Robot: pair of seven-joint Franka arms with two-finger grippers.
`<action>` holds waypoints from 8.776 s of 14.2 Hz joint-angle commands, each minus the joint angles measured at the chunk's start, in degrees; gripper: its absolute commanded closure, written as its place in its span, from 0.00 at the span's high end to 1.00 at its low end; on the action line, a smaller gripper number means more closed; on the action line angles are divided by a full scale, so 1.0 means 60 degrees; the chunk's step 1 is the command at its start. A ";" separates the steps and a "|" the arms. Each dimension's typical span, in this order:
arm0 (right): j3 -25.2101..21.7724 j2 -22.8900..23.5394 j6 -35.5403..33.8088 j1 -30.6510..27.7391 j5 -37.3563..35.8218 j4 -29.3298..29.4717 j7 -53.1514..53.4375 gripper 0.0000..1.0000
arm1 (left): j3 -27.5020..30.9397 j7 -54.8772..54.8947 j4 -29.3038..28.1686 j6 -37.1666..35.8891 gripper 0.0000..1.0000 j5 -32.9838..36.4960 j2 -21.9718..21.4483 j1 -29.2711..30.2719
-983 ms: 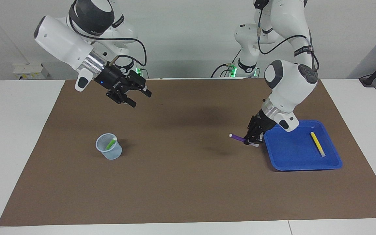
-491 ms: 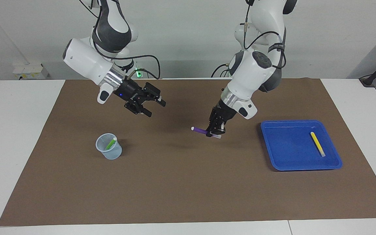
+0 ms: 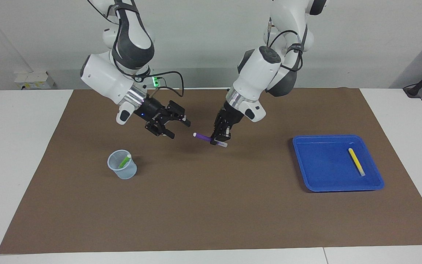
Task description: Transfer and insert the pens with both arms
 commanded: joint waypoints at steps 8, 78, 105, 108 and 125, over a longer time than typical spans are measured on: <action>-0.0015 0.0164 0.0301 0.0072 0.0261 0.0166 -0.0565 0.67 | 0.0146 -0.0425 0.0000 0.0562 0.00 -0.0020 -0.0044 -0.0794; -0.0029 0.1088 -0.1438 -0.2301 -0.9715 0.1189 0.0826 1.00 | 0.0498 2.1191 -0.1699 -0.2005 1.00 0.3964 -0.0296 0.7628; -0.0029 -0.0129 -0.3625 -0.2507 -0.7664 0.1909 -0.0054 1.00 | 0.0483 2.1196 -0.2051 -0.0126 0.22 0.4330 0.1274 0.7878; -0.0029 -0.0362 -0.3653 -0.2594 -0.6704 0.1398 -0.0140 1.00 | 0.0483 2.1196 -0.1963 -0.0287 0.00 0.4316 0.1274 0.7834; 0.0015 -0.0129 -0.2775 -0.2140 -0.4735 0.1279 0.0475 1.00 | 0.0351 1.5664 -0.0293 -0.2734 0.00 0.2369 0.0953 0.6312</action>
